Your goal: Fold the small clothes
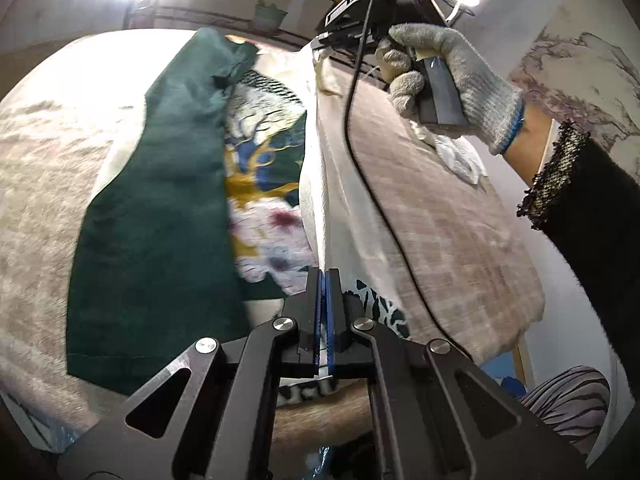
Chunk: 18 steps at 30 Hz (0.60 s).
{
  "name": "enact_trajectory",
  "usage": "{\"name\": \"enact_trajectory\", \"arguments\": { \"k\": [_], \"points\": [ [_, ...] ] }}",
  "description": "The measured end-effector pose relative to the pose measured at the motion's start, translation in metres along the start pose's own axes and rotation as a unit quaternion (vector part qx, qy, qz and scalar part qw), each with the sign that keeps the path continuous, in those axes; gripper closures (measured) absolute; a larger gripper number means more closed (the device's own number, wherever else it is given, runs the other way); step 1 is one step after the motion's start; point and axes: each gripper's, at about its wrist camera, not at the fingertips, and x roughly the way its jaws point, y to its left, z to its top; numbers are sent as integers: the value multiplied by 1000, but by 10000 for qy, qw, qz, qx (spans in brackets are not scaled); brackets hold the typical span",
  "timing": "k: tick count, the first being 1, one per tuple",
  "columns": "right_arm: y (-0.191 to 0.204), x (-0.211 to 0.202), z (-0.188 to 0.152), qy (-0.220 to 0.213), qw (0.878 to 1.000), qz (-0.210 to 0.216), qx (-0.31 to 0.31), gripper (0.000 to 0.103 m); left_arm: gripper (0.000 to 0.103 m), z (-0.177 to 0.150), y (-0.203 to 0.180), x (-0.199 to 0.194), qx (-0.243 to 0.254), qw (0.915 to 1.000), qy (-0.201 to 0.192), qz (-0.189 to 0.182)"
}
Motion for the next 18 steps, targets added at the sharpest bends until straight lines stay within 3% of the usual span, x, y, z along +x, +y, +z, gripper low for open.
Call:
{"name": "enact_trajectory", "arguments": {
  "k": [12, 14, 15, 16, 18],
  "points": [
    [68, 73, -6, 434, 9974, 156, -545, 103, 103, -10, 26, 1, -93, 9993, 199, 290],
    [70, 82, -8, 575, 9966, 216, -546, 98, 103, -7, 25, 0, -85, 9992, 282, 254],
    [68, 84, -9, 670, 9959, 302, -525, 92, 103, -5, 24, -2, -73, 9994, 287, 190],
    [65, 82, -9, 713, 9953, 411, -505, 77, 100, -4, 22, -5, -60, 9994, 297, 149],
    [55, 66, -8, 579, 9950, 702, -406, 67, 88, -1, 20, -13, -23, 9995, 308, 15]
  ]
}}
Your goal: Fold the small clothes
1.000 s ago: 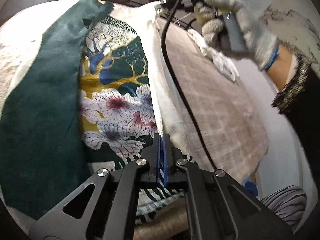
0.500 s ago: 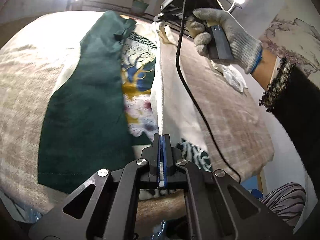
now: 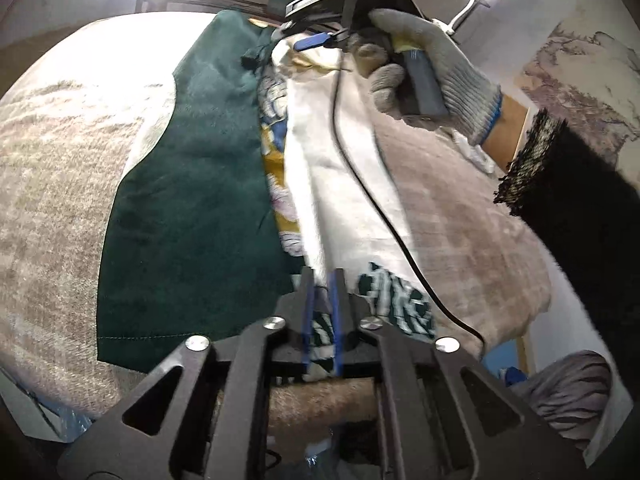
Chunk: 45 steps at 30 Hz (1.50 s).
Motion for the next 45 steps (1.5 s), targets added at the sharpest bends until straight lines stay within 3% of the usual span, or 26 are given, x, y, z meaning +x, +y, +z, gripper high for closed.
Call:
{"name": "enact_trajectory", "arguments": {
  "k": [3, 4, 8, 11, 16, 18, 20, 21, 22, 24, 31, 37, 39, 40, 41, 45],
  "points": [
    [-30, -41, -4, -440, 9958, 698, 398, 67, 74, 3, 0, -21, 114, 9998, -48, -121],
    [-44, -54, -5, -596, 9943, 707, 535, 67, 73, 4, 2, -27, 115, 9998, -67, -136],
    [-103, -71, -5, -778, 9888, 111, 1271, 64, 73, 12, 20, -50, 66, 9999, -125, -71],
    [-134, -64, -5, -838, 9811, 49, 1743, 60, 73, 19, 37, -64, -59, 9994, -330, 123],
    [-148, -29, 2, -683, 9793, -65, 1904, 60, 73, 34, 58, -78, -174, 9965, -702, 409],
    [-149, -20, 8, -609, 9808, -174, 1845, 61, 73, 35, 65, -76, -301, 9959, -755, 399],
    [-150, -14, 11, -492, 9830, -255, 1748, 75, 73, 33, 72, -72, -427, 9956, -732, 403],
    [-149, -12, 11, -440, 9845, -261, 1677, 92, 73, 32, 75, -70, -502, 9953, -721, 398],
    [-147, -13, 13, -365, 9863, -309, 1576, 101, 73, 32, 80, -68, -600, 9948, -715, 397],
    [-141, -19, 17, -301, 9893, -380, 1374, 103, 73, 32, 87, -67, -701, 9942, -710, 397],
    [-99, -53, 65, -625, 9936, 107, 936, 103, 73, 34, 99, -69, -832, 9926, -768, 442],
    [-66, -8, 113, -566, 9933, 197, 991, 103, 73, 36, 102, -71, -846, 9920, -810, 478],
    [-61, 10, 120, -545, 9914, 337, 1144, 93, 73, 37, 103, -71, -857, 9918, -810, 493],
    [-58, 21, 123, -442, 9907, 396, 1222, 78, 73, 37, 103, -71, -843, 9919, -808, 508],
    [-54, 26, 124, -345, 9900, 543, 1253, 72, 73, 36, 102, -73, -816, 9919, -816, 532],
    [-37, 3, 115, -604, 9888, 951, 974, 70, 73, 33, 104, -77, -758, 9914, -855, 635]
  ]
}}
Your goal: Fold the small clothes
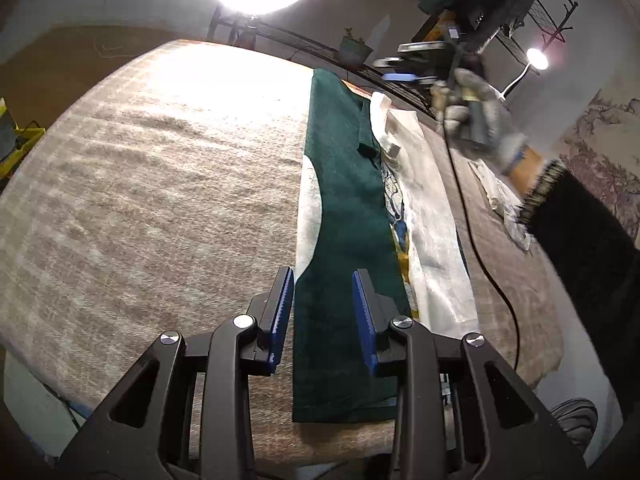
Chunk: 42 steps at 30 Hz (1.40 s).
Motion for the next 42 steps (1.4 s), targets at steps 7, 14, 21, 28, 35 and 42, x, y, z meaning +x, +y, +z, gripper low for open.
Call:
{"name": "enact_trajectory", "arguments": {
  "k": [7, 14, 21, 28, 35, 42],
  "points": [
    [-3, -119, -67, -309, 9985, -440, -61, 70, 54, -7, 2, -1, 5, 9997, 232, -94],
    [-24, -204, -212, 47, 9979, -519, 391, 66, 53, -14, 10, 3, -211, 9975, 637, -215],
    [-33, -208, -348, 660, 9939, -574, 670, 61, 53, -36, 26, 32, -561, 9875, 1445, -297],
    [-41, -197, -392, 975, 9912, -63, 894, 68, 54, -45, 24, 36, -477, 9855, 1581, -392],
    [-27, -166, -409, 1276, 9868, 412, 913, 80, 86, -47, 14, 42, -284, 9831, 1734, -522],
    [-20, -162, -406, 1305, 9840, 759, 947, 103, 100, -40, 4, 41, -263, 9825, 1684, -751]
  ]
}}
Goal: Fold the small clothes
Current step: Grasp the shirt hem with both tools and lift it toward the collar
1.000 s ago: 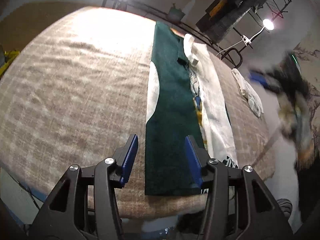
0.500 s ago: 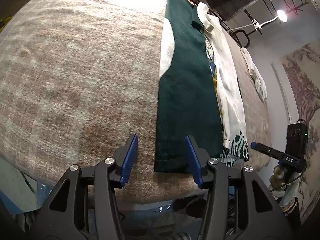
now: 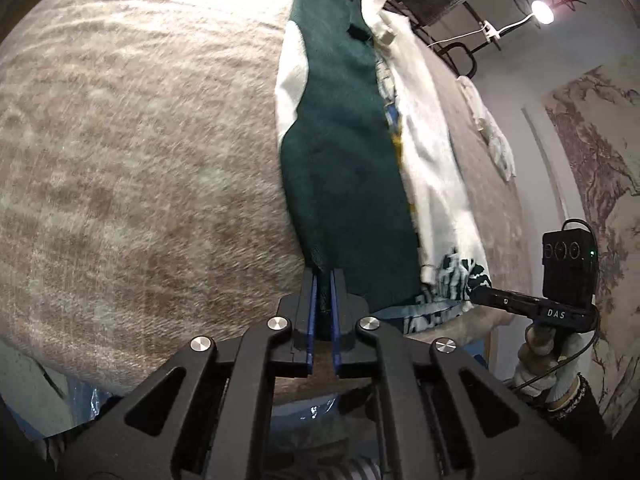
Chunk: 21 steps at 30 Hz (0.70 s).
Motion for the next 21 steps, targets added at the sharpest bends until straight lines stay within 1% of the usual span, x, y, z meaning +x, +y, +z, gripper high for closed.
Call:
{"name": "enact_trajectory", "arguments": {
  "k": [5, 8, 13, 16, 21],
  "points": [
    [2, -20, 11, -398, 9984, 373, 151, 103, 101, 16, -8, -6, -38, 9996, -100, -244],
    [0, -33, 21, -638, 9963, 516, 272, 103, 102, 34, -12, -9, -41, 9993, -200, -308],
    [-1, -49, 49, -934, 9934, 521, 415, 103, 102, 74, -18, -12, -46, 9987, -385, -341],
    [-1, -55, 72, -1069, 9925, 420, 424, 103, 102, 99, -23, -9, 16, 9984, -471, -325],
    [-5, -54, 107, -1260, 9900, 358, 528, 103, 102, 140, -24, 5, -8, 9981, -588, -189]
  ]
}}
